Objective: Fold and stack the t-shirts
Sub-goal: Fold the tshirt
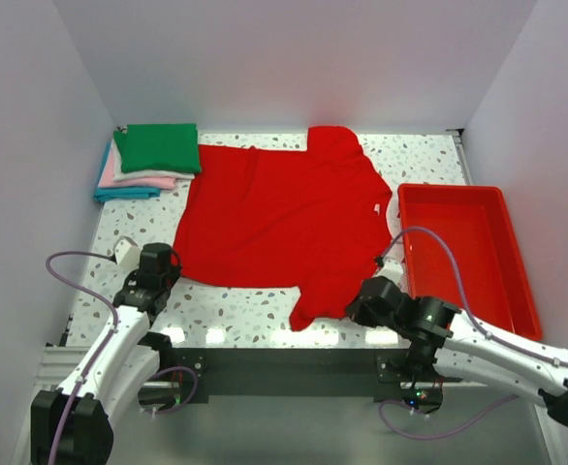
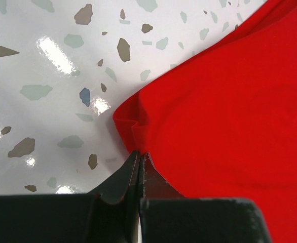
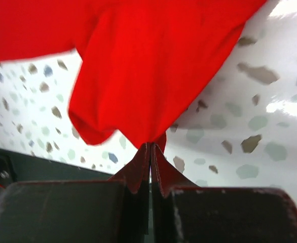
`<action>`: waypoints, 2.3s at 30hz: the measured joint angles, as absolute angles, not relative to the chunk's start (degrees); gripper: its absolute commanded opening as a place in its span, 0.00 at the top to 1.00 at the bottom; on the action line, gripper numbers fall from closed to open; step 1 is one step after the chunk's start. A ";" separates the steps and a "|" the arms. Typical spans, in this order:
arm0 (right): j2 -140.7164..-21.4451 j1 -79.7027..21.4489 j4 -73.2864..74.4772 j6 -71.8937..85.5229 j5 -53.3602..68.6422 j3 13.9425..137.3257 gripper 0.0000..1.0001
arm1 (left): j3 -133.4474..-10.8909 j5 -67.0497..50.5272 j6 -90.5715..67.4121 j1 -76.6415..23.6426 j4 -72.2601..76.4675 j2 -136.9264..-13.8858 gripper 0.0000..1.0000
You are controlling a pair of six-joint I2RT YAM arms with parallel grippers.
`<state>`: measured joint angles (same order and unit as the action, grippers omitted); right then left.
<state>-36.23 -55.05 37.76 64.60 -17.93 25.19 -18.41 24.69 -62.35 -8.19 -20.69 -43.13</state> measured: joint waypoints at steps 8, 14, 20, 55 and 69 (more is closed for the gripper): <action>-56.58 -73.93 35.40 72.77 -23.57 28.49 1.00 | -18.55 24.71 -62.35 -7.81 -20.75 -43.18 1.00; -52.07 -75.70 39.55 77.49 -28.14 29.65 1.00 | -19.20 24.84 -62.28 -7.73 -21.96 -43.09 1.00; -31.97 -75.72 51.64 81.12 -31.57 29.78 1.00 | -21.45 25.43 -61.98 -7.55 -24.73 -39.70 1.00; -71.33 -34.26 35.00 37.56 -21.39 56.47 1.00 | -39.64 25.76 -62.33 -6.87 -10.87 -74.43 1.00; -76.42 -22.74 31.31 34.70 -14.66 59.24 1.00 | -50.22 24.27 -60.80 -4.51 -6.66 -88.53 1.00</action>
